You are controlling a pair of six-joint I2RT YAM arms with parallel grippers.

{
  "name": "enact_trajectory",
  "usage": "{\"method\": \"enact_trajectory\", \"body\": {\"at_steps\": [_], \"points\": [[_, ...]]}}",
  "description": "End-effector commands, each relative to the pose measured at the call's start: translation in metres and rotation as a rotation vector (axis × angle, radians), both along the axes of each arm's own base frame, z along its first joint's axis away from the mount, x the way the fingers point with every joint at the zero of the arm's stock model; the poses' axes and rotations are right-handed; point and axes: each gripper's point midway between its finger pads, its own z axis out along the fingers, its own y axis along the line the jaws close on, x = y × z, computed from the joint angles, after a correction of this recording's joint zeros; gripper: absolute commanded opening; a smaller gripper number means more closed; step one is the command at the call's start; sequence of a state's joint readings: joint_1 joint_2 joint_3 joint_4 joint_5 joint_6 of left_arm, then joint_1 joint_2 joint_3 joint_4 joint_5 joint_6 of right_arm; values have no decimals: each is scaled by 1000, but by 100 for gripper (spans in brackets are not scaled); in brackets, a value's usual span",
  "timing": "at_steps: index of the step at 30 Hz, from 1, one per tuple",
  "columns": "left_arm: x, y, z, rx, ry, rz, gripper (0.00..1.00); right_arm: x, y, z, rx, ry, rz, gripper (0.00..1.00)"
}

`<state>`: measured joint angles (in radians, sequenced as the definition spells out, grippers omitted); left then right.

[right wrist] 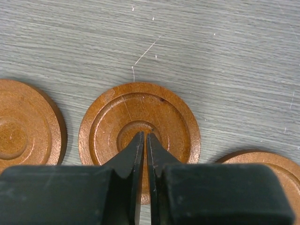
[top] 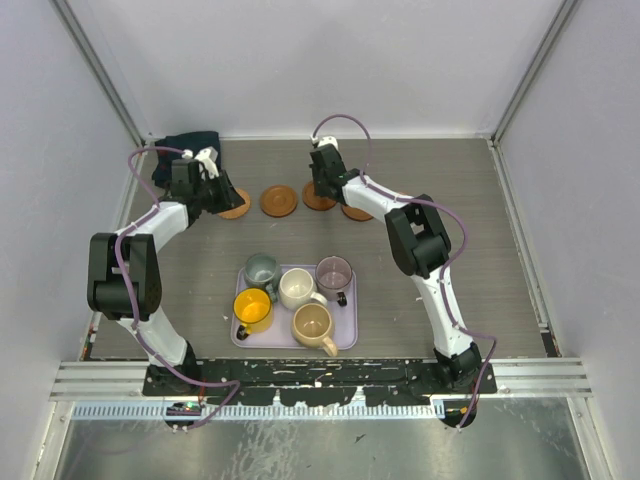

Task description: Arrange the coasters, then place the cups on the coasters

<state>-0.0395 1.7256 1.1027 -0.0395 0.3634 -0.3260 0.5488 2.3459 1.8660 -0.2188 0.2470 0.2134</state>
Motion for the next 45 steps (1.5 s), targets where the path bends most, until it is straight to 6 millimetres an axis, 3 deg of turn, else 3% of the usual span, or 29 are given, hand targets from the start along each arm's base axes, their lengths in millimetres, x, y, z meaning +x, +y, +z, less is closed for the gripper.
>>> {"method": "enact_trajectory", "body": {"at_steps": [1, 8, 15, 19, 24, 37, 42, 45], "points": [[8, -1, 18, -19, -71, -5, 34, -3, 6, 5, 44, 2, -3, 12], [7, -1, 15, -24, -64, 0, 34, -33, 17, -22, 51, 88, 50, 10], [7, -2, 15, -30, -61, 1, 34, -56, 16, -31, 22, 113, 37, 9], [6, -2, 14, -32, -58, -1, 34, -56, 2, -30, -14, 94, -25, 9], [6, -3, 11, -36, -49, -4, 34, -56, -1, -30, -26, 95, -38, 9], [4, -3, 14, -35, -50, -7, 34, -58, -8, -14, -26, 83, -74, 9], [6, -2, 18, -28, -59, -3, 34, -45, -2, 8, -32, 28, -48, 10], [6, -2, 20, -29, -62, -2, 34, -31, -1, 35, -42, -37, -44, 12]]}}
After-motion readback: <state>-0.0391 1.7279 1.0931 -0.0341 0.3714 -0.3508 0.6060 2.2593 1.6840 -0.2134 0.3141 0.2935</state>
